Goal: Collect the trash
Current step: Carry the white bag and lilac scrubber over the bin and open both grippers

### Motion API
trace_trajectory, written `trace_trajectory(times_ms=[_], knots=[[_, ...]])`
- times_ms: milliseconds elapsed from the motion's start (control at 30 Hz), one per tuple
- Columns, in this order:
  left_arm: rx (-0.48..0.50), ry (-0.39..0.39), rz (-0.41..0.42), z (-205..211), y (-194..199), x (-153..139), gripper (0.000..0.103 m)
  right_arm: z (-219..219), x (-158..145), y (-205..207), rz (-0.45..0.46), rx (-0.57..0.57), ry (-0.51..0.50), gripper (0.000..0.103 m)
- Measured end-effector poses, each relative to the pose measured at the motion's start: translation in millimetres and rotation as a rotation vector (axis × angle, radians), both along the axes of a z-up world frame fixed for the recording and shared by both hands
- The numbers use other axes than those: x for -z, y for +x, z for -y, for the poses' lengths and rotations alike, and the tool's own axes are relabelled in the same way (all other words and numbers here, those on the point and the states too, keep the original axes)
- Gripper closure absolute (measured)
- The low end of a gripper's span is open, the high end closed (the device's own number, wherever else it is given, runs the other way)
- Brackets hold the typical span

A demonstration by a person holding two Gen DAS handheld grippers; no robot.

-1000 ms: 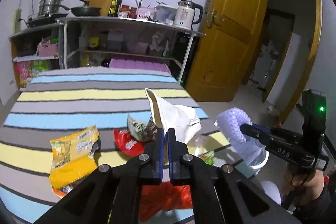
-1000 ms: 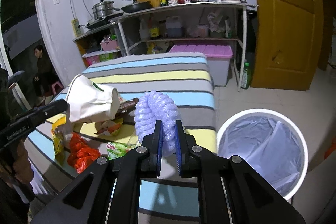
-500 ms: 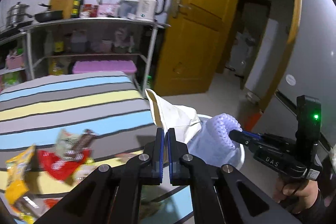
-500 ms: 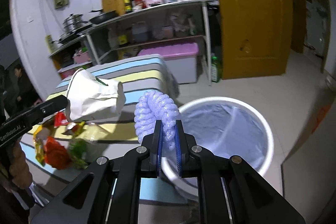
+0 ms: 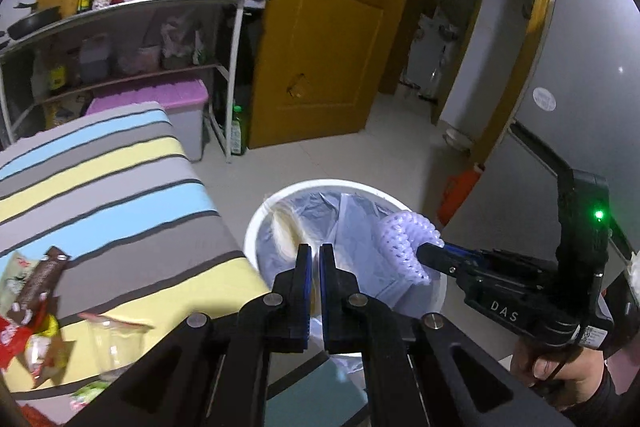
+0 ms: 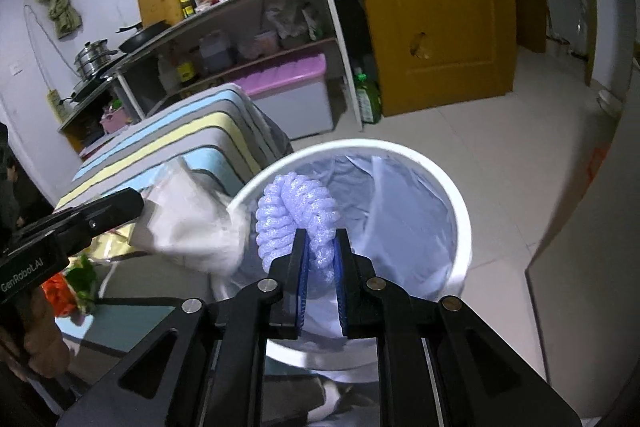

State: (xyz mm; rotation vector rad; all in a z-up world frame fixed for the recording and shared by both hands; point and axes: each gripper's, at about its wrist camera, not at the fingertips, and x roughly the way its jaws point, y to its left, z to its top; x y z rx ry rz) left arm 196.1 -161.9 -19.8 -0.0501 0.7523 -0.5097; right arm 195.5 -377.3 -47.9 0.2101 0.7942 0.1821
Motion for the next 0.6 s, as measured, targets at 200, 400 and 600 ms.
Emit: trace_trajectory(times_ms=[200, 400, 600], knots=[[0.001, 0.013, -0.018, 3.4, 8.2, 8.3, 0.097, 4.6, 10.8, 6.2, -0.021, 0.01, -0.006, 0.082], [-0.022, -0.003, 0.003, -9.0, 2.0, -1.9, 0.094, 2.4, 10.3, 6.8, -0.015, 0.012, -0.017, 0.069], [-0.054, -0.013, 0.031, -24.2, -14.7, -14.0, 0.094, -2.3, 1.1, 0.0, 0.006, 0.007, -0.029, 0.063]])
